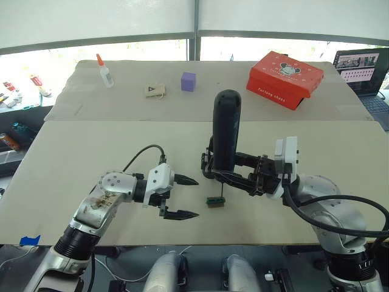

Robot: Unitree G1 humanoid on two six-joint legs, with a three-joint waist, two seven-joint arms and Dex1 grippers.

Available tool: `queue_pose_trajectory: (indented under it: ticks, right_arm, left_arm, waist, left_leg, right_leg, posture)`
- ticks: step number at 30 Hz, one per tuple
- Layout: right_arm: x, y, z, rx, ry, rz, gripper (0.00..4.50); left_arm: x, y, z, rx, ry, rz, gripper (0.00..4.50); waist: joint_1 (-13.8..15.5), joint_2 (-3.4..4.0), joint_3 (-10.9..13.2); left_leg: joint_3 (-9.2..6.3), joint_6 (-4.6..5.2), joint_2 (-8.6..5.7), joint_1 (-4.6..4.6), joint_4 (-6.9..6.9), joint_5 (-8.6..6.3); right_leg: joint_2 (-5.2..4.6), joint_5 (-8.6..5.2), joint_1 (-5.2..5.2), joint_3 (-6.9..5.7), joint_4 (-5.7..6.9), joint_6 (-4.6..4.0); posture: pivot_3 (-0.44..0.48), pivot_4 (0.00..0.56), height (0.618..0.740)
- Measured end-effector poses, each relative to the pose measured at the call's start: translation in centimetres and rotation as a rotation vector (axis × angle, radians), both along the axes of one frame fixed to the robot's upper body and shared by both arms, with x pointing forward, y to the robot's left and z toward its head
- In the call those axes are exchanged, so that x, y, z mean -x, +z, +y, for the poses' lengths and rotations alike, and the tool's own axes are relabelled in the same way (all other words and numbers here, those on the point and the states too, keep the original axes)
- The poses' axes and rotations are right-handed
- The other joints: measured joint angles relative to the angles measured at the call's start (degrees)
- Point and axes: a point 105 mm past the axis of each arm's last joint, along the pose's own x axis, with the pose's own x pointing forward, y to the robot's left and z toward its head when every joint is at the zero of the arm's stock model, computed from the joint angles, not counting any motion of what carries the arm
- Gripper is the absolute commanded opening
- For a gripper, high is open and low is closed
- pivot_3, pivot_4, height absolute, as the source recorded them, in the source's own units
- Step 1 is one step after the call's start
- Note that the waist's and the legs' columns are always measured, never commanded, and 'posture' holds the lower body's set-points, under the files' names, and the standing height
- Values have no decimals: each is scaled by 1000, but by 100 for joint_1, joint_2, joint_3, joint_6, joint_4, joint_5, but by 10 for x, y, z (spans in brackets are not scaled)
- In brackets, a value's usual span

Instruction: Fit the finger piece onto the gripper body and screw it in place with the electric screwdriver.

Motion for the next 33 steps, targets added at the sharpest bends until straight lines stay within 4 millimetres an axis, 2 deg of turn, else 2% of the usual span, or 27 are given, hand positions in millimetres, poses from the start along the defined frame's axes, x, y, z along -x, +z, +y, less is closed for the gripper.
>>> queue_pose_trajectory:
  ticks: [9, 33]
  right_arm:
    - [-1, 0, -1, -1, -10, 1, 1922]
    - [0, -2, -3, 10, -25, -20, 1922]
  left_arm:
    - [-3, -12, -9, -16, 0, 18, 4500]
    - [-8, -12, -14, -26, -7, 9, 4500]
  waist:
    - [4, -1, 0]
    - [3, -1, 0]
  left_leg:
    - [0, 0, 0, 0, 0, 0]
    - [0, 1, 0, 0, 0, 0]
  right_leg:
    - [0, 0, 0, 0, 0, 0]
    - [0, 0, 0, 0, 0, 0]
  posture:
    - [0, 150, 740]
    - [0, 150, 740]
